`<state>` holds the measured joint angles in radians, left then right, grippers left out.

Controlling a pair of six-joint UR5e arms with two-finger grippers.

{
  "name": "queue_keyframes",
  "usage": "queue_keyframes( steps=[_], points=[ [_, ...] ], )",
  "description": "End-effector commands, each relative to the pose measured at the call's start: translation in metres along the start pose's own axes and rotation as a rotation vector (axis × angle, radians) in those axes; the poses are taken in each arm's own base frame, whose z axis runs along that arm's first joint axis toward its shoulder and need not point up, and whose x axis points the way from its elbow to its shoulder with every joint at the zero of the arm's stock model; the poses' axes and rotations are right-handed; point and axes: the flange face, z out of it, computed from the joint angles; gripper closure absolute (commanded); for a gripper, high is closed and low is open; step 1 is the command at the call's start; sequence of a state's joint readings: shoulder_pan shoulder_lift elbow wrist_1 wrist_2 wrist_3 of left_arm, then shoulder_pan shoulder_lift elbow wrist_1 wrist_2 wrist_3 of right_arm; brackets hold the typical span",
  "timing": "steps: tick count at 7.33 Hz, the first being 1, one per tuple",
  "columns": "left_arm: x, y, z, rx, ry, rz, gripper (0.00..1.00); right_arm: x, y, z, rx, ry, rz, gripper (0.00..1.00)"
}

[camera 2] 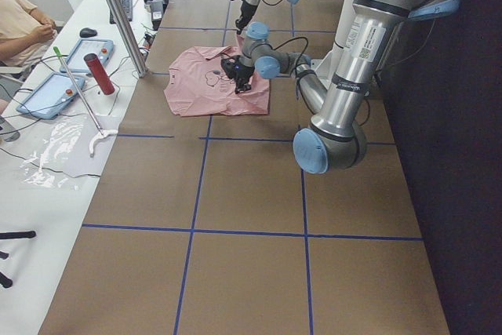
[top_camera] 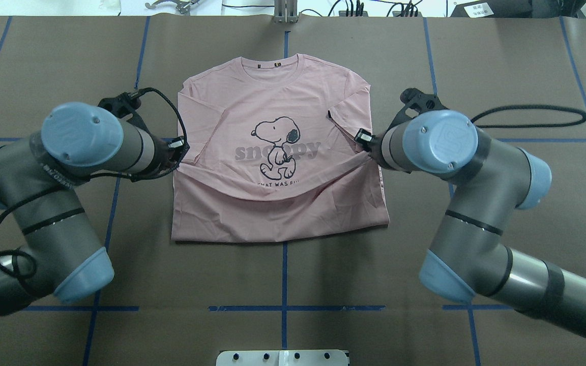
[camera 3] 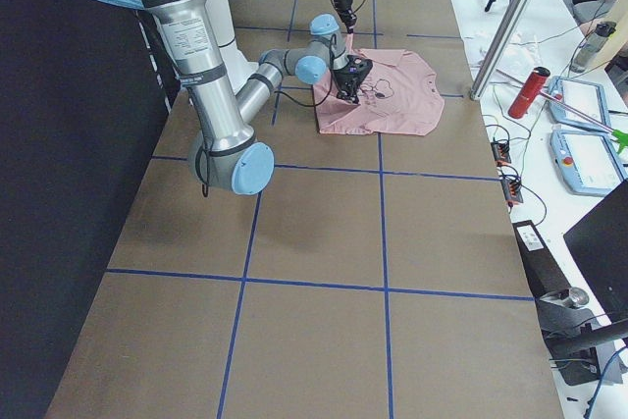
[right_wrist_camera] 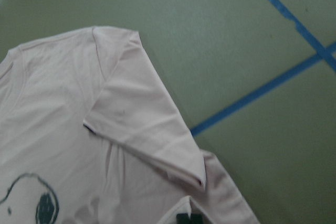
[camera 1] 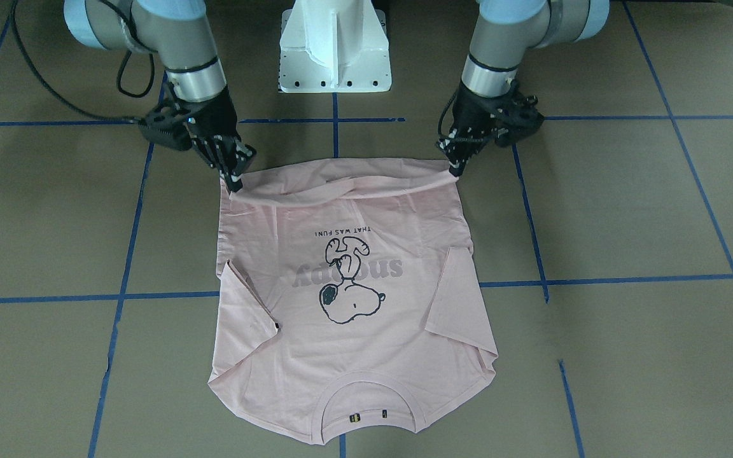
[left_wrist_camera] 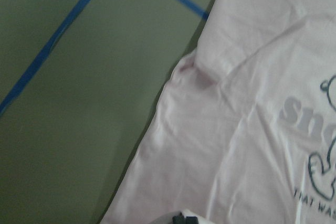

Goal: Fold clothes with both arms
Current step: 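Lift the hem with both grippers and fold it toward the collar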

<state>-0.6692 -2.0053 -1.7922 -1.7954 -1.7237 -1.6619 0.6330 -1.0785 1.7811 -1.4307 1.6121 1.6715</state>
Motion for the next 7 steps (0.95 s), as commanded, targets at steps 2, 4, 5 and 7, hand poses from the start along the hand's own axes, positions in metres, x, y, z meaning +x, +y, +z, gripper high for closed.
queue_keyframes(
  steps=[2, 4, 5, 7],
  points=[
    [0.026, -0.098, 0.068, 0.193, 0.063, 0.008, 1.0, -0.069, -0.084, 0.079, 0.077, 0.107, 0.006, 1.0],
    [0.017, -0.118, 0.106, 0.214, 0.105, 0.025, 1.0, -0.095, -0.099, 0.126, 0.085, 0.108, 0.012, 1.0],
    [0.031, -0.119, 0.112, 0.215, 0.114, 0.026, 1.0, -0.1, -0.1, 0.132, 0.085, 0.109, 0.012, 1.0],
    [0.041, -0.124, 0.126, 0.226, 0.122, 0.026, 1.0, -0.095, -0.101, 0.138, 0.086, 0.124, 0.012, 1.0]
  ],
)
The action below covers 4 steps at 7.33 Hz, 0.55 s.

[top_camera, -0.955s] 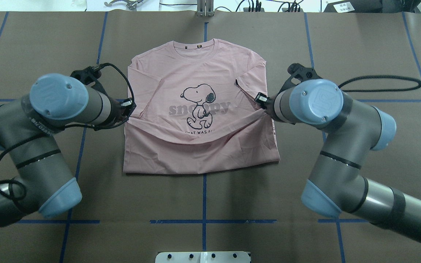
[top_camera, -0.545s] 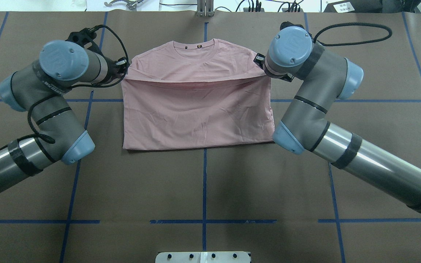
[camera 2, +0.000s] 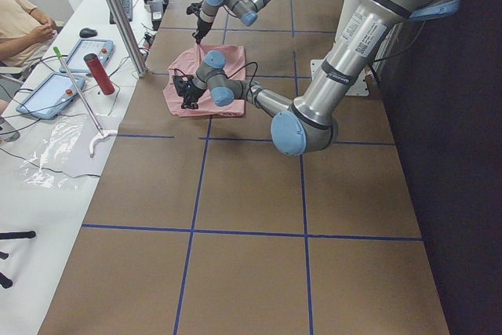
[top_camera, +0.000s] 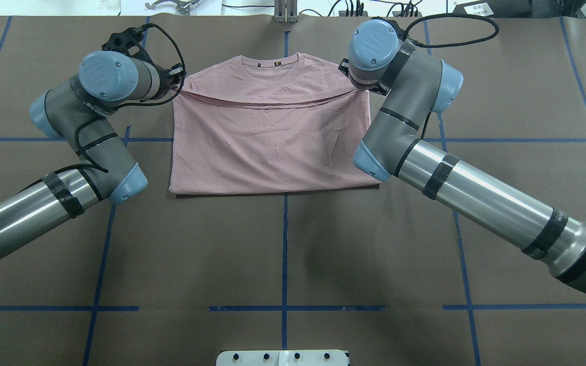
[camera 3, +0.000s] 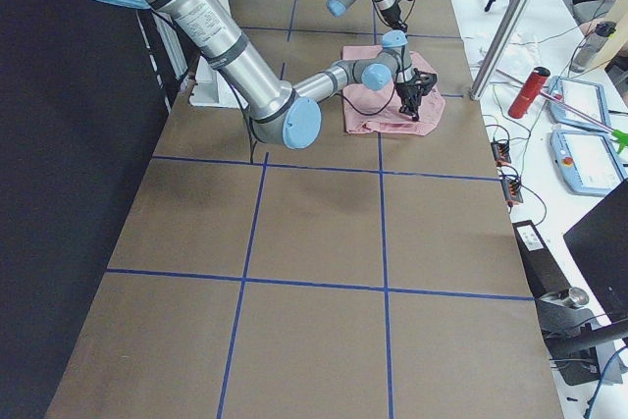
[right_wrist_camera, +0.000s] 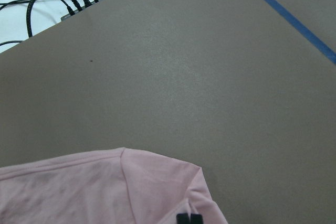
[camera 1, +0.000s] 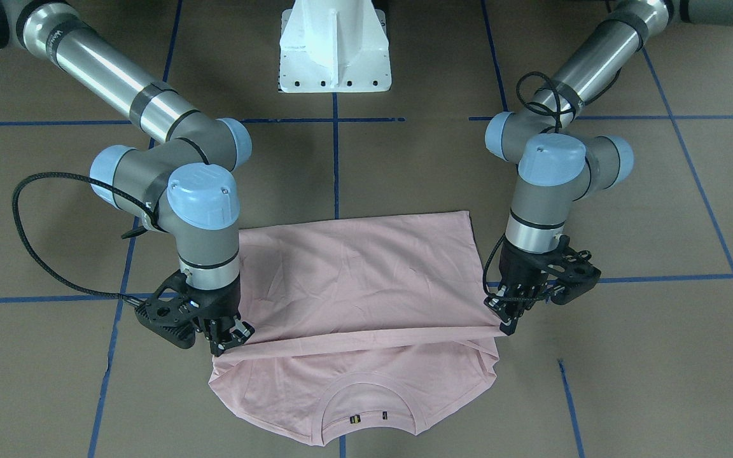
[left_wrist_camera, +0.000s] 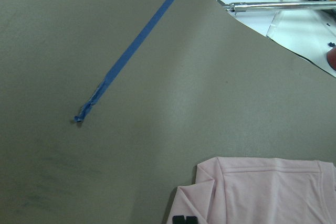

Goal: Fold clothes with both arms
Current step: 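Lay the hem down near the collar and open both grippers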

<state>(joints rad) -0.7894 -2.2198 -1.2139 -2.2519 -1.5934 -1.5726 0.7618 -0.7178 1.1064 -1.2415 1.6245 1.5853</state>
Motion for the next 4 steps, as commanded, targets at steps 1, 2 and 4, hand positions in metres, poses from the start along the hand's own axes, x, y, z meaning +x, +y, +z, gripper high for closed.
queue_keyframes(
  steps=[1, 2, 4],
  points=[
    [0.001, -0.001, 0.013, 0.005, 0.016, 0.0, 1.0, 0.001, -0.001, 0.007, 0.001, 0.011, 0.0, 1.0],
    [0.0, -0.001, 0.014, 0.005, 0.015, 0.0, 1.0, 0.001, -0.001, 0.006, 0.0, 0.009, 0.0, 1.0],
    [-0.017, -0.004, 0.02, 0.007, 0.016, 0.0, 1.0, 0.001, -0.012, 0.003, 0.009, 0.005, 0.01, 0.88]
  ],
)
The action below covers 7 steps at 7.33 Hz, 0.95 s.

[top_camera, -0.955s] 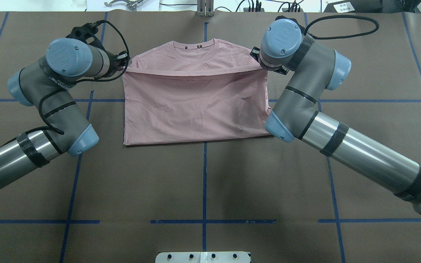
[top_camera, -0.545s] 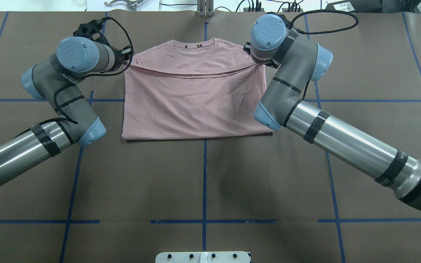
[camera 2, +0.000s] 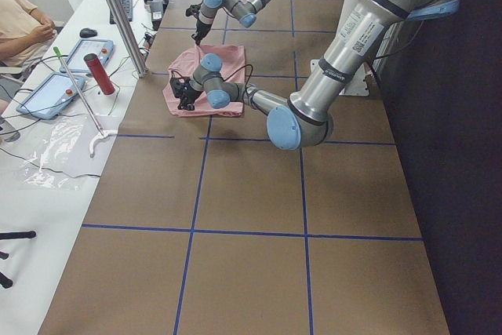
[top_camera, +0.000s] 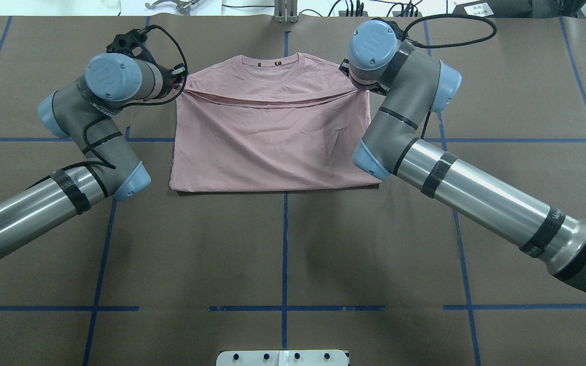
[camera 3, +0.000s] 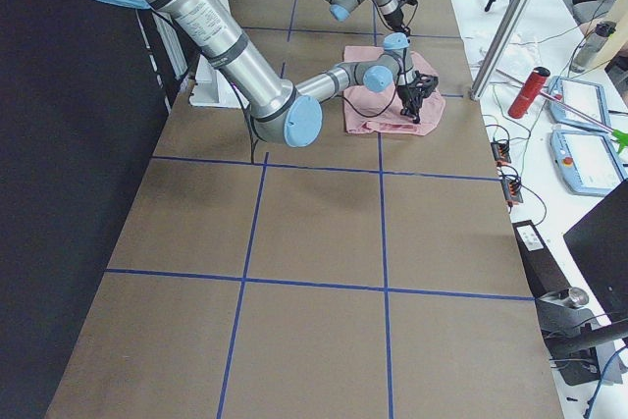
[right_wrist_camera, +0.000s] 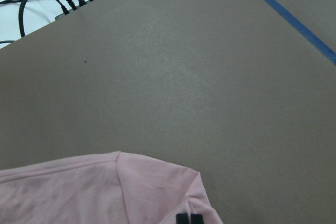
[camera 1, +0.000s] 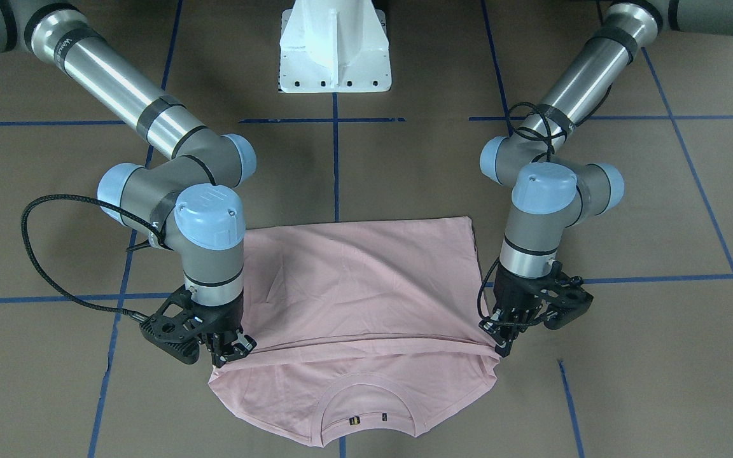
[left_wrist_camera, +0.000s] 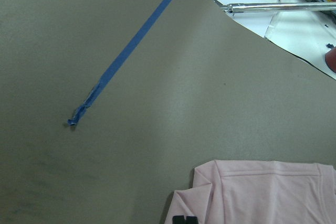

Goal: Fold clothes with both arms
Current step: 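Lay the hem down near the collar and open both grippers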

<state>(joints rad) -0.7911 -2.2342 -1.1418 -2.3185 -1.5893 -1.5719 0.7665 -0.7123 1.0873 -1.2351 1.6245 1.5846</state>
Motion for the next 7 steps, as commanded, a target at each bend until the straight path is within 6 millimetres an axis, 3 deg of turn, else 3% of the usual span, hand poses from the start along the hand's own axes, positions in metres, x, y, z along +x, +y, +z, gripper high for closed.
queue_keyframes(
  steps=[1, 7],
  points=[
    [-0.009, -0.002, 0.001, 0.002, 0.013, 0.0, 1.0, 0.0, -0.011, -0.003, 0.008, -0.003, 0.011, 0.9],
    [-0.005, -0.001, -0.004, 0.002, 0.027, 0.007, 0.92, 0.004, -0.026, -0.001, 0.022, 0.005, 0.016, 0.89]
  ],
)
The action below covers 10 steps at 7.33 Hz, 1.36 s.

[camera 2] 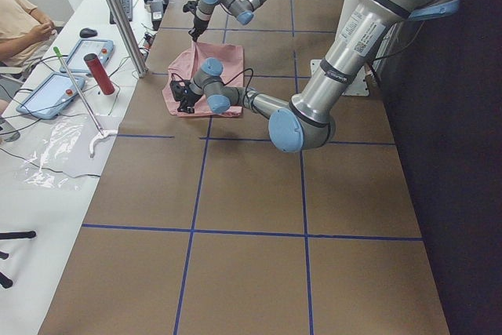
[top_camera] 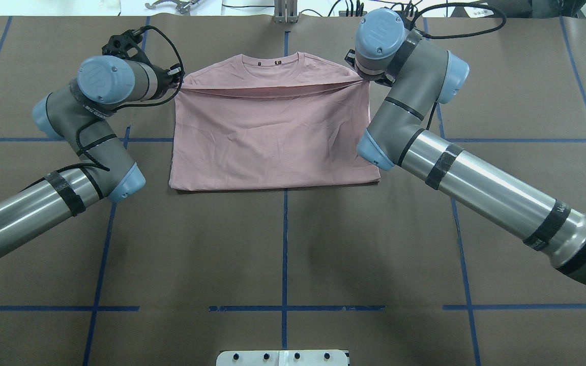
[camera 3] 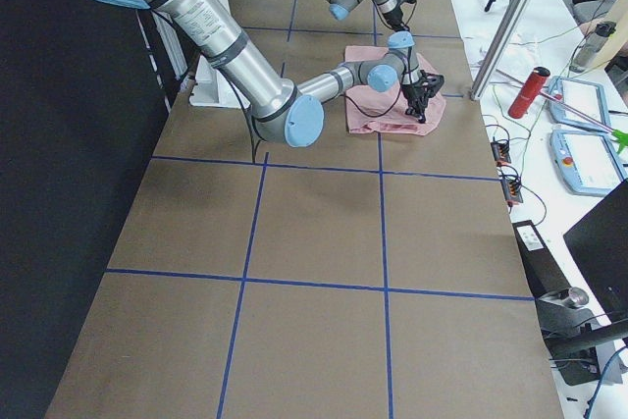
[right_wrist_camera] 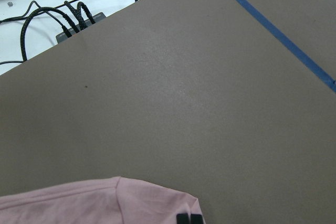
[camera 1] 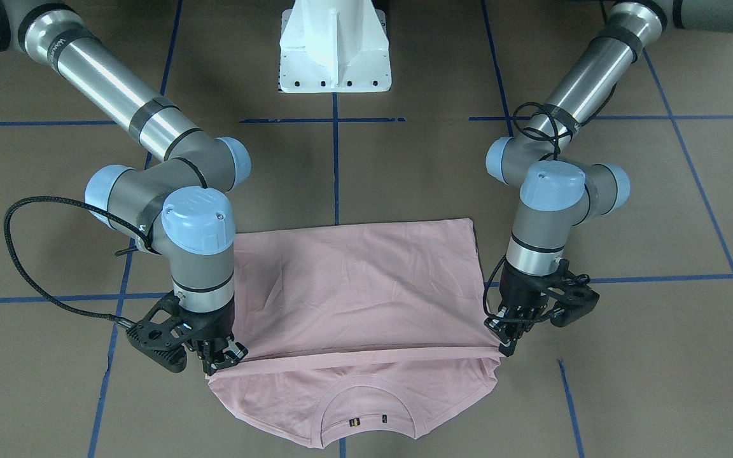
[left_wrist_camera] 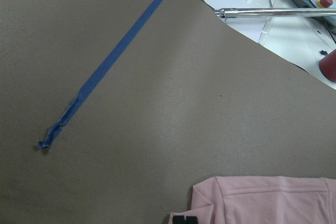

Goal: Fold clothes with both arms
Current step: 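Lay the hem down near the collar and open both grippers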

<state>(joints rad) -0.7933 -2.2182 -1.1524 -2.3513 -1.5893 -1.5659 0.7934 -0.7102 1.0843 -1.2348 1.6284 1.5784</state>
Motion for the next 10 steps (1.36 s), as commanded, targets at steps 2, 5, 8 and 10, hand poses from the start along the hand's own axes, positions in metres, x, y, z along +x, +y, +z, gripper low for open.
queue_keyframes(
  steps=[2, 5, 8, 10],
  points=[
    [0.0, 0.0, 0.0, -0.002, 0.0, 0.001, 0.89, -0.002, -0.003, 0.001, 0.007, 0.003, 0.002, 0.65],
    [0.002, -0.001, -0.004, 0.0, 0.009, 0.002, 0.51, -0.007, 0.0, 0.001, 0.002, 0.004, 0.002, 0.2],
    [-0.008, 0.003, -0.039, -0.086, 0.13, 0.079, 0.0, 0.027, 0.025, -0.053, -0.103, -0.111, -0.001, 0.0],
    [-0.023, 0.006, -0.049, -0.104, 0.275, -0.024, 0.0, 0.102, 0.093, -0.092, -0.195, -0.177, -0.069, 0.0]
  ],
)
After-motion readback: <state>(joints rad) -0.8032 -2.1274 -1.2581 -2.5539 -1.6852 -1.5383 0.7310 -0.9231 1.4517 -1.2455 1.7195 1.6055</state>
